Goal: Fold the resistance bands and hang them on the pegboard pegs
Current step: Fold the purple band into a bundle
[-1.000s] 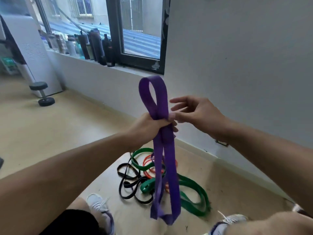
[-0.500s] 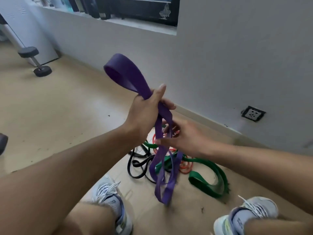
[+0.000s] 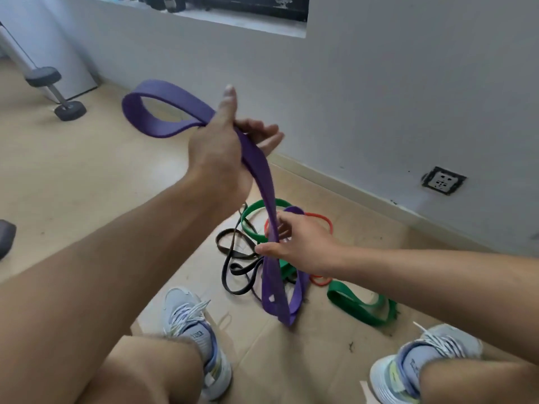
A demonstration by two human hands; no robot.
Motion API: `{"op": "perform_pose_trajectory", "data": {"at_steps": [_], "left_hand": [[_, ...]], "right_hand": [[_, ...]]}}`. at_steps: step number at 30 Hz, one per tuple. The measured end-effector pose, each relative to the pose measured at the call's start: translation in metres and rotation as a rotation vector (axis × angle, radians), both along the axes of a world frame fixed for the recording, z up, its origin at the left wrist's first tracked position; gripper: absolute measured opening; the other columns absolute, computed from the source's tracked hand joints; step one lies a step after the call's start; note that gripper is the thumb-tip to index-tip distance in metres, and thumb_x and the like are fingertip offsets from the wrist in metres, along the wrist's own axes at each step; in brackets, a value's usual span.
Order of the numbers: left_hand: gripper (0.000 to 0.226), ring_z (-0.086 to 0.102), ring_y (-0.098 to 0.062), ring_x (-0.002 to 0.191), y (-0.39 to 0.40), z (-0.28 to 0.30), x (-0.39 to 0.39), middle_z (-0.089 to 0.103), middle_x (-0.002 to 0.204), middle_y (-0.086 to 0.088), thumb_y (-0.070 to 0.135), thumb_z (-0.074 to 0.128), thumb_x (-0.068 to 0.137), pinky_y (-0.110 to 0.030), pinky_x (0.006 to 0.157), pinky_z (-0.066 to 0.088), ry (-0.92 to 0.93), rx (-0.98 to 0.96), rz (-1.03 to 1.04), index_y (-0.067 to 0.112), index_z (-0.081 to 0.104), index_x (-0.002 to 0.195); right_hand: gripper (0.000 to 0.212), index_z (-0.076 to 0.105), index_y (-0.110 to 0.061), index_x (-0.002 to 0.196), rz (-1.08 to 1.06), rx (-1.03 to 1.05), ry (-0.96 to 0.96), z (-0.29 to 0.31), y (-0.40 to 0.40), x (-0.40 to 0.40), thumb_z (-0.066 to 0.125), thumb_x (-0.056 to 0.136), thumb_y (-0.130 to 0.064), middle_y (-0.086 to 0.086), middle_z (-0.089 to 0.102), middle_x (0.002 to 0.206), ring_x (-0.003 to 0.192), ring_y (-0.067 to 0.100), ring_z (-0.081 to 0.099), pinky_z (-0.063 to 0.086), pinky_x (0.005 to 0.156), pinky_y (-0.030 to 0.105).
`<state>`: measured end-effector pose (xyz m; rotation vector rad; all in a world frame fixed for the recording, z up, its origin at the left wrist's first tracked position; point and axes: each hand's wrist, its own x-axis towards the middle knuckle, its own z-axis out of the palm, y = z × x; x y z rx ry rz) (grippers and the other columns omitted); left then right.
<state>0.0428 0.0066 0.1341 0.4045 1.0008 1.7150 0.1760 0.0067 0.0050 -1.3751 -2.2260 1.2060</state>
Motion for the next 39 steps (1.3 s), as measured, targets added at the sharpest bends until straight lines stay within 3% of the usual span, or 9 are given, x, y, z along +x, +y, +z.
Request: {"op": "perform_pose_trajectory", "data": {"at_steps": [5, 11, 14, 16, 20, 25, 28, 35, 39], "left_hand": [[0.034, 0.073, -0.029, 0.083, 0.013, -0.027, -0.06, 0.066, 0.089, -0.013, 0.04, 0.048, 0.106, -0.051, 0.076, 0.063, 0.083, -0.237, 0.145, 0.009, 0.047, 0.09], [0.07, 0.074, -0.041, 0.102, -0.021, -0.059, -0.08, 0.075, 0.111, -0.023, 0.056, 0.059, 0.093, -0.051, 0.089, 0.06, 0.678, -0.786, -0.818, -0.009, 0.063, 0.12], [0.047, 0.074, -0.025, 0.103, -0.024, -0.053, -0.061, 0.077, 0.109, -0.01, 0.029, 0.082, 0.081, -0.044, 0.091, 0.061, 1.064, -0.522, -0.782, 0.009, 0.069, 0.121], [0.069, 0.068, -0.013, 0.111, -0.023, -0.043, -0.044, 0.072, 0.118, 0.002, 0.029, 0.091, 0.07, -0.037, 0.094, 0.058, 1.166, -0.328, -0.689, 0.024, 0.061, 0.131], [0.07, 0.071, -0.009, 0.107, -0.028, -0.041, -0.014, 0.076, 0.11, 0.009, 0.038, 0.091, 0.07, -0.037, 0.1, 0.055, 1.177, -0.1, -0.797, 0.031, 0.058, 0.131], [0.06, 0.069, -0.004, 0.062, -0.027, -0.029, -0.006, 0.076, 0.074, 0.006, 0.055, 0.088, 0.064, -0.02, 0.064, 0.054, 1.398, -0.149, -0.745, 0.03, 0.063, 0.113], [0.048, 0.058, -0.001, 0.048, -0.027, -0.023, -0.008, 0.071, 0.062, 0.006, 0.06, 0.086, 0.064, -0.014, 0.047, 0.04, 1.609, -0.168, -0.745, 0.028, 0.071, 0.097], [0.039, 0.062, -0.012, 0.065, -0.033, -0.021, -0.015, 0.07, 0.07, 0.003, 0.06, 0.081, 0.069, -0.031, 0.06, 0.052, 1.874, -0.197, -0.796, 0.026, 0.077, 0.088], [0.034, 0.065, -0.011, 0.072, -0.036, -0.02, -0.026, 0.07, 0.075, 0.008, 0.054, 0.084, 0.07, -0.033, 0.064, 0.059, 1.879, -0.139, -0.715, 0.027, 0.076, 0.088]], "right_hand": [[0.041, 0.06, -0.03, 0.095, -0.121, 0.023, -0.031, 0.012, 0.02, 0.019, 0.092, 0.07, -0.039, -0.007, 0.07, 0.087, 0.076, 0.009, 0.068, 0.054, 0.07, 0.03], [0.05, 0.074, -0.029, 0.113, -0.204, 0.292, 0.111, 0.038, 0.027, 0.044, 0.091, 0.069, -0.045, -0.019, 0.07, 0.094, 0.08, -0.003, 0.064, 0.049, 0.072, 0.014], [0.054, 0.074, -0.032, 0.116, -0.126, 0.414, 0.061, 0.049, 0.021, 0.047, 0.09, 0.067, -0.05, -0.015, 0.071, 0.102, 0.089, 0.005, 0.063, 0.054, 0.083, 0.026], [0.057, 0.073, -0.034, 0.118, -0.059, 0.468, 0.04, 0.054, 0.013, 0.045, 0.088, 0.066, -0.053, -0.015, 0.07, 0.104, 0.094, 0.007, 0.061, 0.054, 0.088, 0.03], [0.058, 0.052, -0.032, 0.116, -0.009, 0.478, 0.136, 0.064, 0.0, 0.043, 0.085, 0.073, -0.053, -0.016, 0.066, 0.088, 0.073, -0.004, 0.06, 0.046, 0.066, 0.015], [0.054, 0.037, -0.034, 0.106, 0.006, 0.524, 0.144, 0.064, -0.007, 0.047, 0.085, 0.081, -0.03, -0.016, 0.067, 0.094, 0.065, -0.008, 0.056, 0.041, 0.061, 0.014], [0.053, 0.037, -0.035, 0.105, 0.018, 0.478, 0.16, 0.058, -0.009, 0.045, 0.083, 0.079, -0.031, -0.016, 0.069, 0.097, 0.077, 0.0, 0.06, 0.053, 0.075, 0.034], [0.056, 0.038, -0.038, 0.108, 0.052, 0.402, 0.089, 0.037, -0.009, 0.031, 0.082, 0.076, -0.048, -0.017, 0.064, 0.096, 0.088, 0.007, 0.065, 0.057, 0.079, 0.043], [0.089, 0.041, -0.04, 0.142, 0.157, 0.193, -0.098, 0.022, 0.002, 0.035, 0.09, 0.068, -0.051, -0.014, 0.059, 0.131, 0.115, 0.01, 0.06, 0.054, 0.099, 0.04]]}}
